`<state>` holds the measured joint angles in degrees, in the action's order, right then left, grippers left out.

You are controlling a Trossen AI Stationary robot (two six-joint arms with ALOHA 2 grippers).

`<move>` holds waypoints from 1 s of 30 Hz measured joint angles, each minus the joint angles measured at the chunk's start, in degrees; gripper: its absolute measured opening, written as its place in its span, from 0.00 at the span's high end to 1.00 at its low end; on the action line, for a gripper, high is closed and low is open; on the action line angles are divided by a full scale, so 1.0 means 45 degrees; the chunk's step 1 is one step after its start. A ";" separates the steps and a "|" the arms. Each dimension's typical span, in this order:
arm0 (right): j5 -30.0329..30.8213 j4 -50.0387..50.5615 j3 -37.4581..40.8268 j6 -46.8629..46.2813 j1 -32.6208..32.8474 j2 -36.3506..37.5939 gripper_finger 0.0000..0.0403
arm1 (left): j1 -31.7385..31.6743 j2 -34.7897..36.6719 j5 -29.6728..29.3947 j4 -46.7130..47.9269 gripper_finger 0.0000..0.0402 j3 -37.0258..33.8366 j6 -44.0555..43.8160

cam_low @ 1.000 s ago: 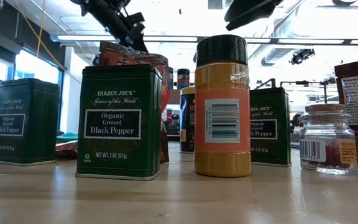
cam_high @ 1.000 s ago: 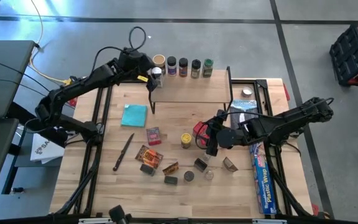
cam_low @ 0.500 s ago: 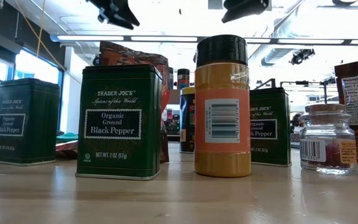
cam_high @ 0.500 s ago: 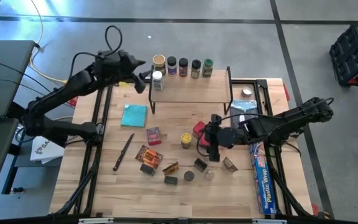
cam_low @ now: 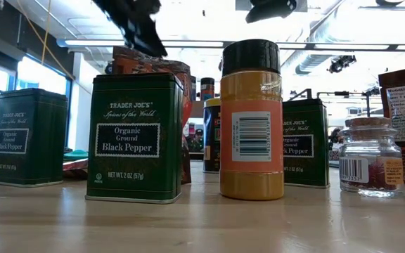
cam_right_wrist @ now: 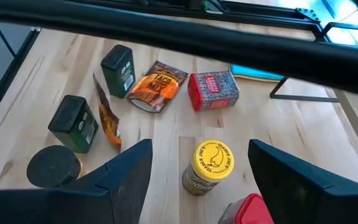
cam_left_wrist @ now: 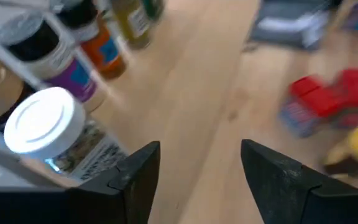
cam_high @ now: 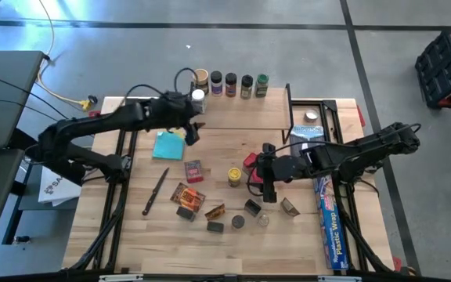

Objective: Shelf spices
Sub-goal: Put the white seasoning bottle on the shelf, then put the red seasoning can on the shelf

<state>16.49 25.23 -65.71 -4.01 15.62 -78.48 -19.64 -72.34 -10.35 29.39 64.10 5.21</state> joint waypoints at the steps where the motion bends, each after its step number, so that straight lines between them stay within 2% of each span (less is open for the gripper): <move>1: 0.0000 0.0000 0.0000 0.0000 -0.0011 0.0000 0.35 | -0.0008 -0.0263 -0.0367 -0.0046 0.48 -0.0009 0.0129; 4: 0.0000 0.0010 0.0000 -0.0024 -0.0011 0.0000 0.35 | -0.0181 -0.1026 -0.1016 -0.0309 0.53 -0.0020 0.0324; 12: 0.0258 0.0060 0.0000 -0.0353 0.0107 0.0002 0.35 | -0.1013 -0.1902 -0.1544 -0.1270 0.62 -0.0020 0.0709; 21: 0.2108 0.0368 0.0000 -0.0690 0.0695 0.0737 0.35 | -0.1422 -0.1854 -0.0923 -0.1692 0.63 -0.0015 0.1093; 27: 0.4692 0.1868 -0.0005 -0.2140 0.1155 0.2634 0.35 | -0.0574 -0.1736 -0.0598 -0.1567 0.63 -0.0015 0.0986; 30: 0.4857 0.3005 -0.0015 -0.3137 0.1003 0.3563 0.35 | 0.0006 -0.1482 -0.0708 -0.1555 0.63 -0.0015 0.0665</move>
<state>38.35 38.76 -65.78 -18.13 20.13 -62.44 -19.61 -79.01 -13.54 22.39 64.03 8.20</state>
